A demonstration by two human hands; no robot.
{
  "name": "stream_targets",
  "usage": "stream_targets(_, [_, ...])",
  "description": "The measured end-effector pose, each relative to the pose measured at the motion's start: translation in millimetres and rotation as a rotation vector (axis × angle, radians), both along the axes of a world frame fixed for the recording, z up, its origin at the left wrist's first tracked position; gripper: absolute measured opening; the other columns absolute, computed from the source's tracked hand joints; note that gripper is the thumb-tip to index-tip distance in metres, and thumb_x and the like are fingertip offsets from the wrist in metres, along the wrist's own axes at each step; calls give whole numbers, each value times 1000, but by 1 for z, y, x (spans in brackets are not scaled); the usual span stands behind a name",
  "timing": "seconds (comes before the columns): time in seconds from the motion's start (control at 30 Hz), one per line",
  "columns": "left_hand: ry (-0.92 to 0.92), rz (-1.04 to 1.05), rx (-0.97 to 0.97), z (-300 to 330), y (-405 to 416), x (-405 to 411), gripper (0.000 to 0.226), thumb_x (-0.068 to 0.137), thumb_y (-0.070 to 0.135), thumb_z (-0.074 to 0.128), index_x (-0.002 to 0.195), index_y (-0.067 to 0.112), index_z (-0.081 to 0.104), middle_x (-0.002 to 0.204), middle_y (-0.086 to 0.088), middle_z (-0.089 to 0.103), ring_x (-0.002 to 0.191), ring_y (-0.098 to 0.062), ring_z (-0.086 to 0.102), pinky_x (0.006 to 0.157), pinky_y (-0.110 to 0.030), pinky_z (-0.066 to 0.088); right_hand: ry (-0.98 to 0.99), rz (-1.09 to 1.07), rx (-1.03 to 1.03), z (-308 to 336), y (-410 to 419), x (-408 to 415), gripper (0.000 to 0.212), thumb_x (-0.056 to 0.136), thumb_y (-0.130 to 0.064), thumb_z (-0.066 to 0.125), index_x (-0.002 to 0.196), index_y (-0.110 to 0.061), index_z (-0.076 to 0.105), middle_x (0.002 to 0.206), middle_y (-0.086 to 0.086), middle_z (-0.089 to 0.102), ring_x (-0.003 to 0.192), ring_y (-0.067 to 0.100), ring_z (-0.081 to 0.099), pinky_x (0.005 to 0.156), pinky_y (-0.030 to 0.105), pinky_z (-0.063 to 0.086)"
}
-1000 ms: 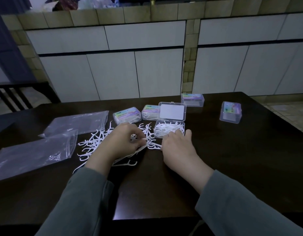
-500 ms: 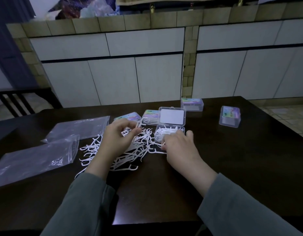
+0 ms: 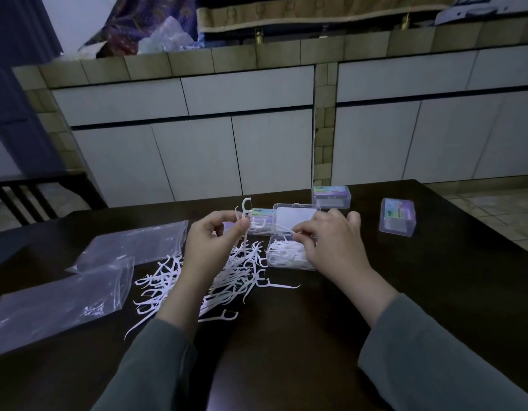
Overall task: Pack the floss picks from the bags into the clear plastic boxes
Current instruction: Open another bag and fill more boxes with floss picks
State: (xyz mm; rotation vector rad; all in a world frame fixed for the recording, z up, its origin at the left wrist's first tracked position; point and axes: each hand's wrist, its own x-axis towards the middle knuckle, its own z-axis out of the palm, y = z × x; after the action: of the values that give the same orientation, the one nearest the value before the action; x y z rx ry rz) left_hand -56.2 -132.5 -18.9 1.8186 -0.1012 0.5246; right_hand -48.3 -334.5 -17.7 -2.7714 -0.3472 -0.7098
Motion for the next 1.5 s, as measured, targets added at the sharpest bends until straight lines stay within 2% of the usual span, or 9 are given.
stream_targets(0.23, [-23,-33,29,20,-23,18,3,83,24,74,80,25,73,60,11,62,66,-14,51,64,-31,48,13,124,-28,-1,-12,21,23,93,-42,57,110,-35,70,103,-12,65,101,11,48,90,34,21])
stream_targets(0.4, [-25,-129,-30,17,-40,35,15,69,44,76,75,31,76,88,-32,63,73,-24,51,71,-39,47,55,156,-4,0,-21,28,18,89,-44,63,103,-36,72,98,-12,66,99,10,48,88,32,20])
stream_targets(0.53, [-39,-139,-21,7,-46,46,18,69,51,73,78,35,75,79,-26,62,71,-24,50,69,-36,44,93,184,37,-3,-25,32,22,86,-45,66,104,-34,71,82,-19,56,88,1,28,84,30,21])
stream_targets(0.6, [-36,-127,8,6,-48,45,6,78,39,75,76,33,74,68,-6,61,66,-20,44,64,-31,39,110,198,37,-4,-23,34,25,84,-49,66,104,-34,72,76,-21,48,76,0,16,78,28,17])
stream_targets(0.7, [-63,-99,127,2,-49,44,13,84,24,73,76,34,69,57,21,55,55,-3,36,57,-22,32,131,172,46,-5,-21,36,30,82,-58,63,101,-36,72,83,-19,56,85,-1,26,82,29,18])
stream_targets(0.87, [-142,-78,213,3,-55,38,5,85,20,71,82,23,69,72,18,61,63,10,51,62,-7,34,189,58,71,-4,-33,32,70,68,-85,47,119,-39,61,104,-14,62,108,10,51,91,37,28])
stream_targets(1.0, [-261,-67,516,-1,-61,40,2,86,25,71,85,24,72,86,15,67,85,-8,52,71,-22,40,372,45,-66,-6,-37,26,97,55,-92,50,138,-42,42,131,-8,52,123,16,43,99,42,30])
stream_targets(1.17, [-200,-72,991,-4,-66,44,16,87,34,67,99,27,76,99,9,70,85,-8,35,69,-27,32,421,62,-21,-10,-37,26,80,67,-79,62,136,-43,45,136,-11,53,124,16,42,98,40,30])
stream_targets(1.5, [-60,-111,994,-3,-50,39,21,89,34,65,108,30,73,106,5,67,99,-11,51,77,-24,40,494,94,19,-17,-43,27,79,74,-74,59,143,-45,36,150,-11,38,136,16,30,107,42,23])
